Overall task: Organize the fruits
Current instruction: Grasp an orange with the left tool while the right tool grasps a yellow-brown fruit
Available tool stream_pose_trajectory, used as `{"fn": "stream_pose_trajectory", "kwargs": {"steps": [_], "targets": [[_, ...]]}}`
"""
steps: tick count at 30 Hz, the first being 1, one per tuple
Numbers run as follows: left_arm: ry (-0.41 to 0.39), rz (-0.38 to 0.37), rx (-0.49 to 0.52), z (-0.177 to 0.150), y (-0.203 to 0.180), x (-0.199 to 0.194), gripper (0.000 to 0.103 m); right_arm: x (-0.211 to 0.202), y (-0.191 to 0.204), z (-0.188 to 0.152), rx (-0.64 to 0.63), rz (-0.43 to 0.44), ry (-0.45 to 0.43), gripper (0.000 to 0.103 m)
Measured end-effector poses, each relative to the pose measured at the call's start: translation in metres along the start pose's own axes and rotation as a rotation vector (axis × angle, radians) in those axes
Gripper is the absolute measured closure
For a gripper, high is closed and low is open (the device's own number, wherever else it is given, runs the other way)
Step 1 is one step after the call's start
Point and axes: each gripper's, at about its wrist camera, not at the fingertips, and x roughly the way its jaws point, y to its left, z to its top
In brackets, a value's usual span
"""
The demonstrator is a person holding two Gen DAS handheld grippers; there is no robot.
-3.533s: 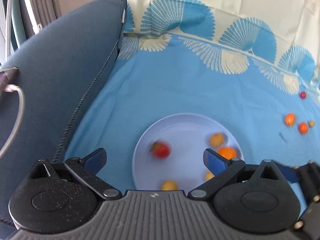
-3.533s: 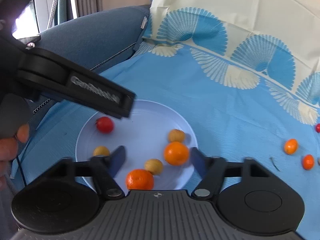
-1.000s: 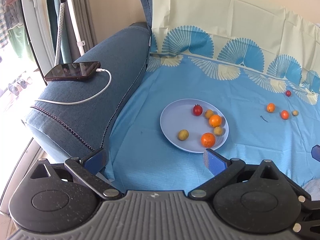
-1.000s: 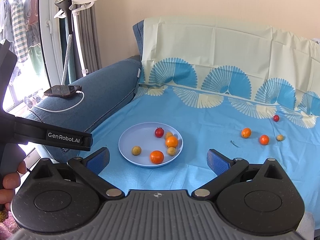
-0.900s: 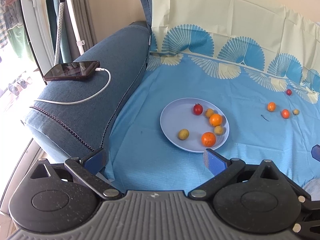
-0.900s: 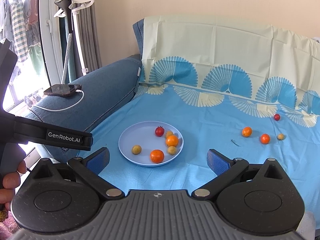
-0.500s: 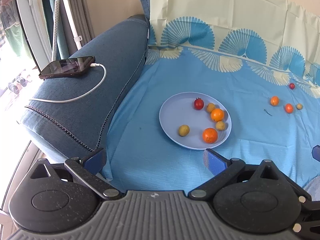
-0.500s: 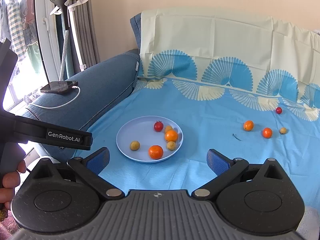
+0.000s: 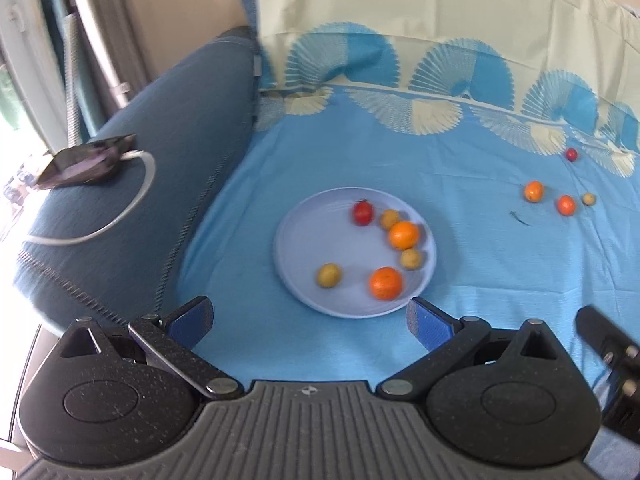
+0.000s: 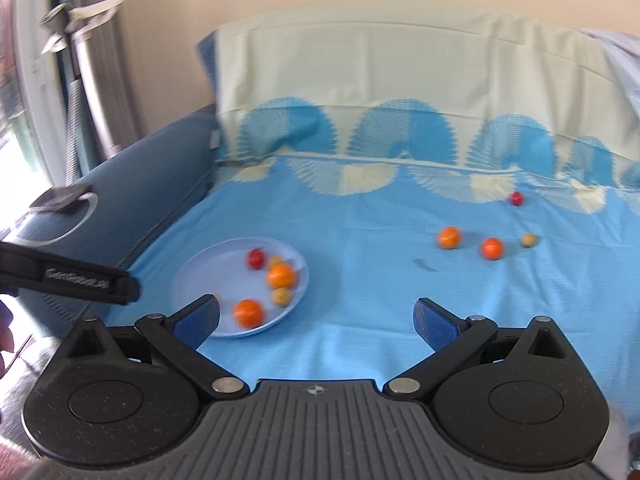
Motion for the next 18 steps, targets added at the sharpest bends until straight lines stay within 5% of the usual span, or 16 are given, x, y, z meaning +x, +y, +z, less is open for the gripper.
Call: {"fn": "stream_pose_trajectory", "kwargs": {"steps": [10, 18], "targets": [[0.025, -0.117, 0.134, 0.063, -0.114, 0.051, 0.000, 0.034, -0.114, 0.008, 0.147, -0.234, -0.019, 0.001], [0.045, -0.210, 0.255, 0.118, -0.228, 0.143, 0.000, 0.115, -0.214, 0.032, 0.172, -0.386, -0.047, 0.001]]}}
